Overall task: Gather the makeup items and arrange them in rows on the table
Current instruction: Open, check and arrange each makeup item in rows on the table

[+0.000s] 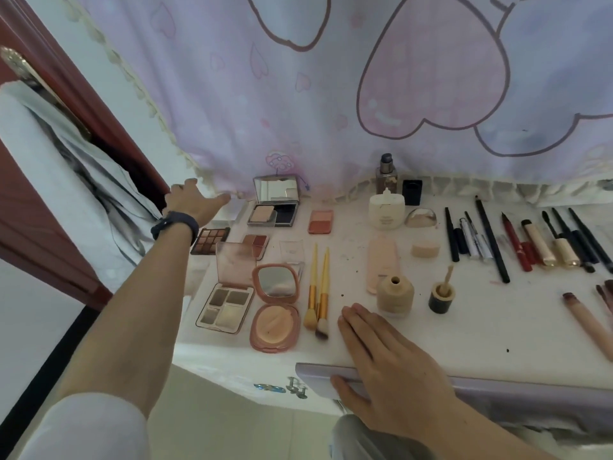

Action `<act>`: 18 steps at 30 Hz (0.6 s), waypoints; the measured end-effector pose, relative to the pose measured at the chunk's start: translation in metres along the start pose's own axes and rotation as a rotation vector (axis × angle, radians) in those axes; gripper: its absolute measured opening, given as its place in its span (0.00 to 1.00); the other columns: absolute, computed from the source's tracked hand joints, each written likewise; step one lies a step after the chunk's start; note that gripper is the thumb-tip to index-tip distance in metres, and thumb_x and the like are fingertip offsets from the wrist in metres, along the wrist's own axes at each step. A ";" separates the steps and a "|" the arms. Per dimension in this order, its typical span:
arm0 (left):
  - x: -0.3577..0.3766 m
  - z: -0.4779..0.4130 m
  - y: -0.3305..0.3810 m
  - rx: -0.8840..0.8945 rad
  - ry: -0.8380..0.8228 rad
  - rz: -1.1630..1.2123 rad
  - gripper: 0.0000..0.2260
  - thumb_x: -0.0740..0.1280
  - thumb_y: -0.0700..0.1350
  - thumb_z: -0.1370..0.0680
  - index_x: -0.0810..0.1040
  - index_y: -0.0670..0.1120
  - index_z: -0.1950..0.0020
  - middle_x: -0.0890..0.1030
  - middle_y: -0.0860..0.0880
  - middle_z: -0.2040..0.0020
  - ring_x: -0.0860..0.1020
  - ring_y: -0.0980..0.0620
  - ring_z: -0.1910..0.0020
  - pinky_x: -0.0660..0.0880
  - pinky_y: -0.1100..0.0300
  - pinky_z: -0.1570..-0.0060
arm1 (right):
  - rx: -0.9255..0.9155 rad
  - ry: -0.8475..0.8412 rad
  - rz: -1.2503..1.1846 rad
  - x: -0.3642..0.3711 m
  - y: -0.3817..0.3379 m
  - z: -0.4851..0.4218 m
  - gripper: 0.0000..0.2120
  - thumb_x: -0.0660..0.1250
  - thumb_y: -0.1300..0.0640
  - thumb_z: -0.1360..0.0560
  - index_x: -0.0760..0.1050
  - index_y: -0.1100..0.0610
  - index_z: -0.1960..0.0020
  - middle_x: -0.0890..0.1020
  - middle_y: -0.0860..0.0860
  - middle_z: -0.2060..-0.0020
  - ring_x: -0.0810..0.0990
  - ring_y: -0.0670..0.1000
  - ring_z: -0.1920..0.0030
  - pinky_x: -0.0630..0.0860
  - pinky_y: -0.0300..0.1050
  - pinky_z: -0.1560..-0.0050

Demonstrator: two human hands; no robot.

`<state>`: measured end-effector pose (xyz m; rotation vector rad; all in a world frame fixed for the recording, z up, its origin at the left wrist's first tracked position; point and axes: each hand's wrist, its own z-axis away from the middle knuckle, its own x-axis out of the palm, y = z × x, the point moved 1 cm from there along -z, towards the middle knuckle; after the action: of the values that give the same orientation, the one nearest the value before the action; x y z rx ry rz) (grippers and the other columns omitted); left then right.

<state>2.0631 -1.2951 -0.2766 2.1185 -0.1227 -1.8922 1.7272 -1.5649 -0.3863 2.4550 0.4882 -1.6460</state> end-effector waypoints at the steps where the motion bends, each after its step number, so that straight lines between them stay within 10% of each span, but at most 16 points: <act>1: 0.000 -0.005 0.004 0.031 -0.016 -0.085 0.40 0.66 0.70 0.28 0.65 0.47 0.24 0.66 0.37 0.28 0.65 0.35 0.29 0.67 0.38 0.36 | 0.000 -0.005 -0.001 0.001 0.000 0.000 0.35 0.64 0.38 0.24 0.74 0.63 0.29 0.76 0.58 0.30 0.74 0.57 0.28 0.71 0.53 0.29; 9: 0.018 -0.020 0.030 0.184 -0.162 -0.540 0.34 0.58 0.71 0.26 0.75 0.45 0.35 0.77 0.41 0.36 0.76 0.39 0.39 0.70 0.43 0.36 | -0.005 -0.059 -0.002 0.002 0.001 0.000 0.35 0.60 0.38 0.22 0.71 0.63 0.26 0.74 0.60 0.28 0.72 0.58 0.27 0.71 0.55 0.28; 18: 0.025 -0.013 0.042 0.097 -0.178 -0.456 0.23 0.63 0.62 0.23 0.75 0.44 0.41 0.77 0.41 0.44 0.76 0.40 0.44 0.69 0.46 0.39 | 0.004 -0.039 0.001 0.003 0.000 0.000 0.34 0.61 0.38 0.22 0.72 0.62 0.27 0.75 0.58 0.28 0.72 0.57 0.27 0.68 0.53 0.26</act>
<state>2.0851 -1.3396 -0.2878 2.1751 0.2596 -2.3723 1.7281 -1.5647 -0.3892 2.4202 0.4785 -1.6926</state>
